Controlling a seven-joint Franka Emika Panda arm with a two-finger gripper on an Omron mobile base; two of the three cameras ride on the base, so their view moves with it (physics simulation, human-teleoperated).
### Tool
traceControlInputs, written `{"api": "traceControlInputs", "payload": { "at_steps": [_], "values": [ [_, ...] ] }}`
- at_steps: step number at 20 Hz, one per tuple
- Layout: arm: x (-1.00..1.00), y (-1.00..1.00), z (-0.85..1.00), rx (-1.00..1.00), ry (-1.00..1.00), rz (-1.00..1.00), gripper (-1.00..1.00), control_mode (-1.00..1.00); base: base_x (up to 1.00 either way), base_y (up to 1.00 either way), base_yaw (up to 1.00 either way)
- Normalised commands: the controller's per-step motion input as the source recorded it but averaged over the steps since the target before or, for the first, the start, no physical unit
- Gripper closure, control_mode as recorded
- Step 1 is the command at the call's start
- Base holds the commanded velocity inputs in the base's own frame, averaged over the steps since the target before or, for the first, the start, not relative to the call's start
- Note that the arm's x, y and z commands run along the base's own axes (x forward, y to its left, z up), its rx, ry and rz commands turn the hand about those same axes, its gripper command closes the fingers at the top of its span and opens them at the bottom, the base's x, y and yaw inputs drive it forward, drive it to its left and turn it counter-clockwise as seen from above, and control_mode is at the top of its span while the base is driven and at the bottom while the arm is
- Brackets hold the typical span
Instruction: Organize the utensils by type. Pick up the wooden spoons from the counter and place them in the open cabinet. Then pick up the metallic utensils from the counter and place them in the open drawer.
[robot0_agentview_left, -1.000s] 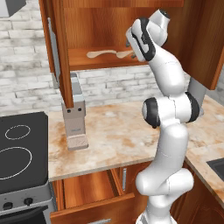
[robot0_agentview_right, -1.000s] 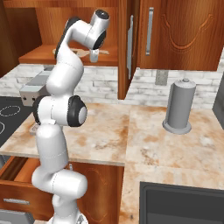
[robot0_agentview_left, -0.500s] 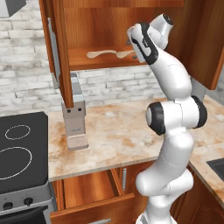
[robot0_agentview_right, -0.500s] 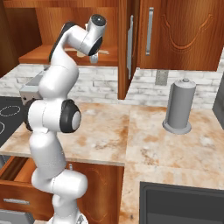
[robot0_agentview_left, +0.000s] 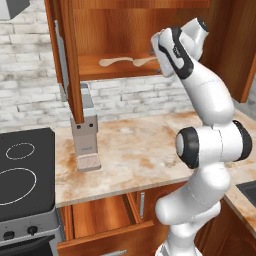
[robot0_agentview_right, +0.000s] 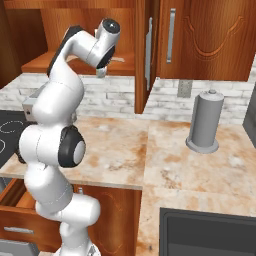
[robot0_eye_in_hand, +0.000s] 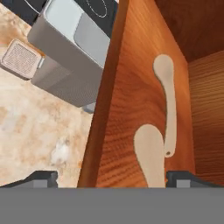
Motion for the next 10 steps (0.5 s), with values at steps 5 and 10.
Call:
{"api": "traceControlInputs", "payload": {
  "at_steps": [5, 10],
  "values": [
    [-0.76, 0.13, 0.07, 0.20, 0.01, -0.17, -1.00, -1.00, 0.00, 0.00, 0.00],
    [-0.79, 0.28, 0.00, 0.02, 0.02, -0.45, -1.00, -1.00, 0.00, 0.00, 0.00]
  ]
}}
